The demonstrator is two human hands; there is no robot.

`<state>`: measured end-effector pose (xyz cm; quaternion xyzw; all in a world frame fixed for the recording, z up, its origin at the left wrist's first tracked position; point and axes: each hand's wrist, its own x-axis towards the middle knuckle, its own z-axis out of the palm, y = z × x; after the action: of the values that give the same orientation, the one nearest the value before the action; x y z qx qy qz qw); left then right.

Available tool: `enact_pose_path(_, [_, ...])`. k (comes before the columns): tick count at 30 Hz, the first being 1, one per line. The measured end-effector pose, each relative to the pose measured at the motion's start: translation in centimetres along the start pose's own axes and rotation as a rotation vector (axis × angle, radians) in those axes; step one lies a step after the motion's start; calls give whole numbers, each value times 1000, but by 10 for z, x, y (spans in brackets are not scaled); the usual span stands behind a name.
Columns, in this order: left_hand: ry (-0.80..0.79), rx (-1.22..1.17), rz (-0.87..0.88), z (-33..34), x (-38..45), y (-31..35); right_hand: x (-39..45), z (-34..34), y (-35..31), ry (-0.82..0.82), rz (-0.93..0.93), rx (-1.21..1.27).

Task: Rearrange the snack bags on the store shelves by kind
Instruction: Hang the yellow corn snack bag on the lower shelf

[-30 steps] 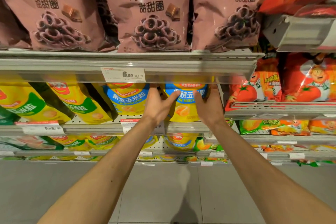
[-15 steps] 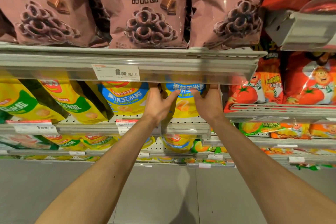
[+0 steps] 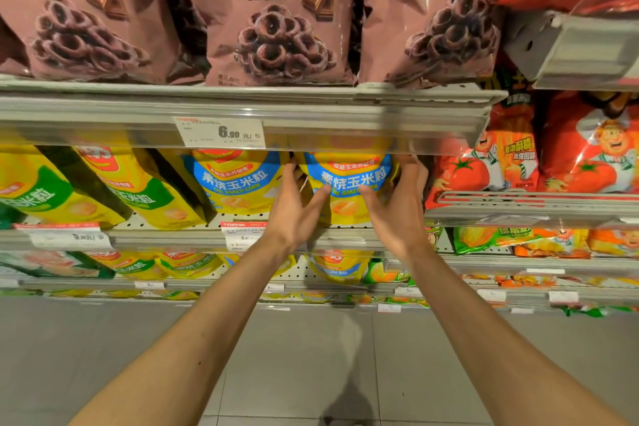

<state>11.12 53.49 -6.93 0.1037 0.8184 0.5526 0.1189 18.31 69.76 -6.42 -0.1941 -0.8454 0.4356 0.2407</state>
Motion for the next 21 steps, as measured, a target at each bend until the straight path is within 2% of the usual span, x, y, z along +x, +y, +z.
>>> enact_pose_path(5, [-24, 49, -47, -1, 7, -3, -20, 3, -4, 58, -38, -28])
enact_pose_path(13, [-42, 0, -98, 2, 4, -11, -41, 6, -2, 86, -80, -59])
enact_pose_path(18, [-109, -92, -155, -3, 9, -4, -32, 1, -9, 18, 29, -73])
enact_pose_path(21, [-100, -90, -150, -1, 8, -4, -28, 5, -10, 33, 60, -74])
